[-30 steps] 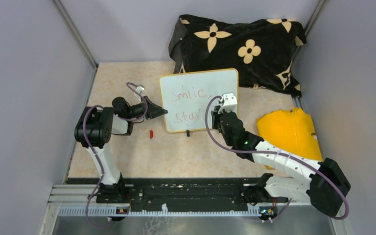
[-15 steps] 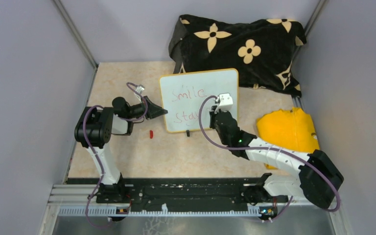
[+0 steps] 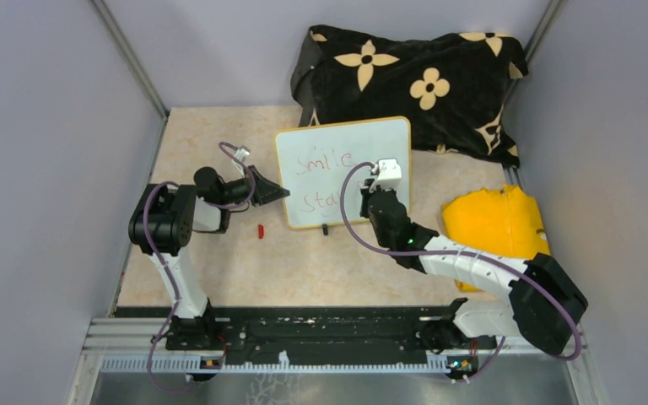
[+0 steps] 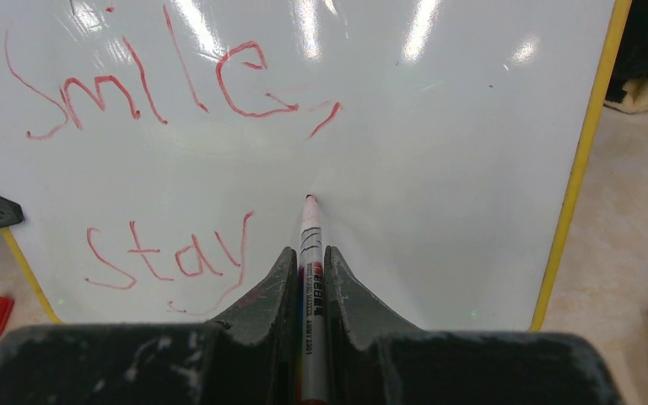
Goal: Write a sentence on the whiteboard
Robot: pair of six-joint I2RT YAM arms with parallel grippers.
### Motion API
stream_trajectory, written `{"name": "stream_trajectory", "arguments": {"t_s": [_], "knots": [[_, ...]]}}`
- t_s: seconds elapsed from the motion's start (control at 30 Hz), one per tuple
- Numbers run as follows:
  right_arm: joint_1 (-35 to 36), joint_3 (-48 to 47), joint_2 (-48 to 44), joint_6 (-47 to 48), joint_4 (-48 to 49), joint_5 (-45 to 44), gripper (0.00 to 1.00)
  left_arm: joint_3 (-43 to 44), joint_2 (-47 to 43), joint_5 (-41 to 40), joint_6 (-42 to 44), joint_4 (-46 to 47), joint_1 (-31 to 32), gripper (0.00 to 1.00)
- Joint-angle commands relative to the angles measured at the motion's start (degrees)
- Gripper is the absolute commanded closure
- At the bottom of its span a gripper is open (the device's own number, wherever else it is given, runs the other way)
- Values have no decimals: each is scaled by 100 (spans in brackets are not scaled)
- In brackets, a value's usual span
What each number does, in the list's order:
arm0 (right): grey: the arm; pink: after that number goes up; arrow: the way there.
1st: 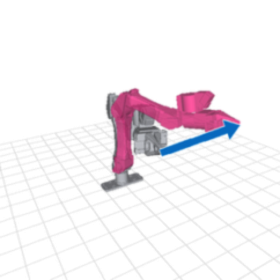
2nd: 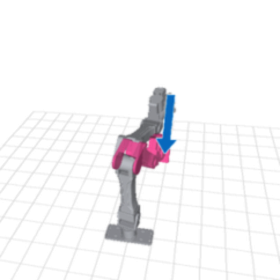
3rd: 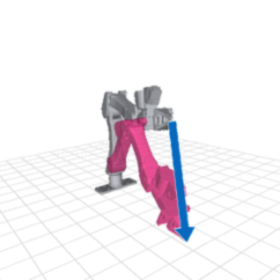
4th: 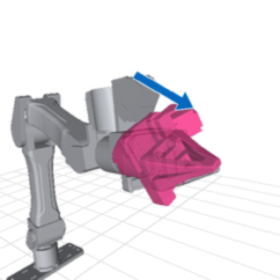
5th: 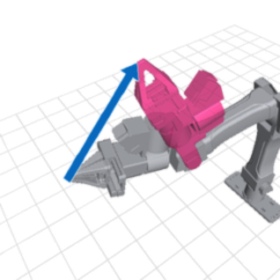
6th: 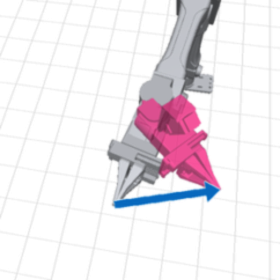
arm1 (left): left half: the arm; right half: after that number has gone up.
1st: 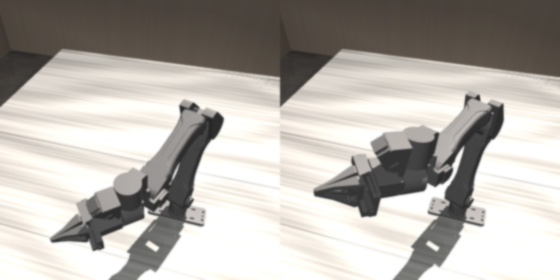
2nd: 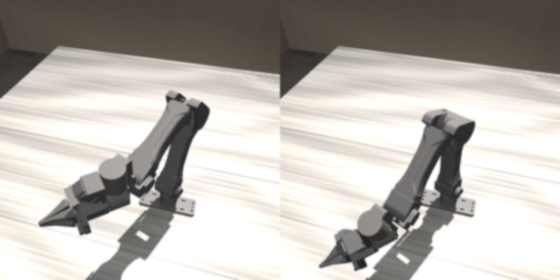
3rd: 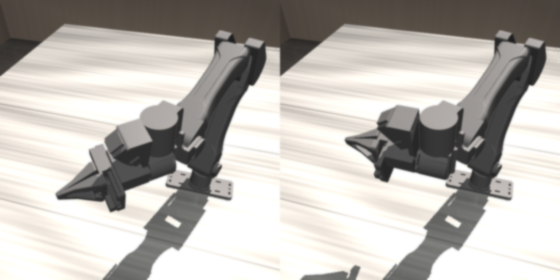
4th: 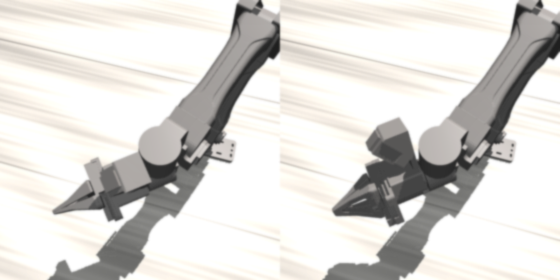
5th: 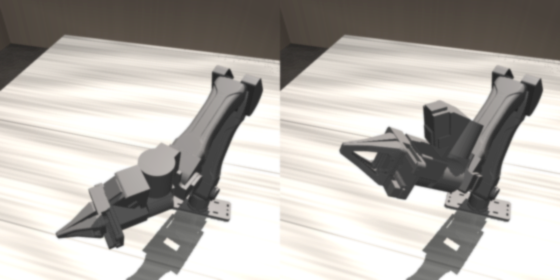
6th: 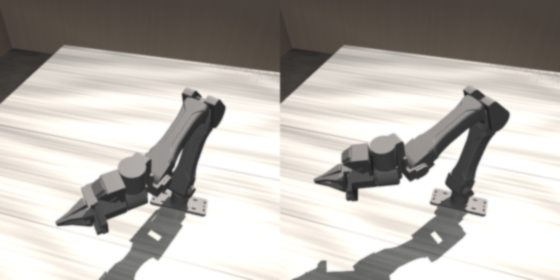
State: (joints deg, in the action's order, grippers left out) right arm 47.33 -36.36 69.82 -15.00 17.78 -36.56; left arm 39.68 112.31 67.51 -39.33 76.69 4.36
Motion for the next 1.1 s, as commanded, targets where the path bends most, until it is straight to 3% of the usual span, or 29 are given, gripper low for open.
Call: {"name": "stream_trajectory", "arguments": {"t_s": [0.0,1.07], "knots": [[-30,-242,49,-30,246,-126,100,24,132,-35,72,-355,63,96],[21,555,-592,-949,-751,247,100,31,111,-27,77,-358,100,95]]}}
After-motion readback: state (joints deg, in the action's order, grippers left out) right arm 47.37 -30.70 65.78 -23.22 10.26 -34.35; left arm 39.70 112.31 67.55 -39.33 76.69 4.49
